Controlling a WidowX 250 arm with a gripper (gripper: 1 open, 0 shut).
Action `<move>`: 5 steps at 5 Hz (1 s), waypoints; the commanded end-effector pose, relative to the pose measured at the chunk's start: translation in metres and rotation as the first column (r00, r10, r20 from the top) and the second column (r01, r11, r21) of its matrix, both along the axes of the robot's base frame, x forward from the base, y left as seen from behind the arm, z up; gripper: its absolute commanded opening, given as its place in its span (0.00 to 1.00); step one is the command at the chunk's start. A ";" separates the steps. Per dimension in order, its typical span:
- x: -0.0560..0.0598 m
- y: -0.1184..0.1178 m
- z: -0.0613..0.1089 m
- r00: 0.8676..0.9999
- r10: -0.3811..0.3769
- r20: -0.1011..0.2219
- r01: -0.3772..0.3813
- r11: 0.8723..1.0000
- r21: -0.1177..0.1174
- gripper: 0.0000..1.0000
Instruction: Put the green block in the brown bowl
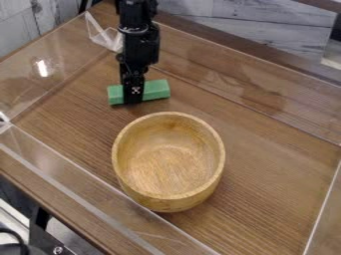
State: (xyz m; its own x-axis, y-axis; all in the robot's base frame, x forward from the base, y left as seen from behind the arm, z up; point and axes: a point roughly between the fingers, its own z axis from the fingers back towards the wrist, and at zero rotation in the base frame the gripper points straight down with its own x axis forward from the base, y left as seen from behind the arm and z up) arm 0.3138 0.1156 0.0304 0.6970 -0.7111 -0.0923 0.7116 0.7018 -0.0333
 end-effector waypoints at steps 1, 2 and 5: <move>0.011 -0.003 0.028 0.997 -0.010 0.076 0.009 1.000 0.021 0.00; 0.015 -0.009 0.030 0.997 -0.025 0.075 0.024 1.000 0.015 0.00; 0.017 0.013 0.037 0.997 -0.001 0.078 0.001 1.000 0.002 0.00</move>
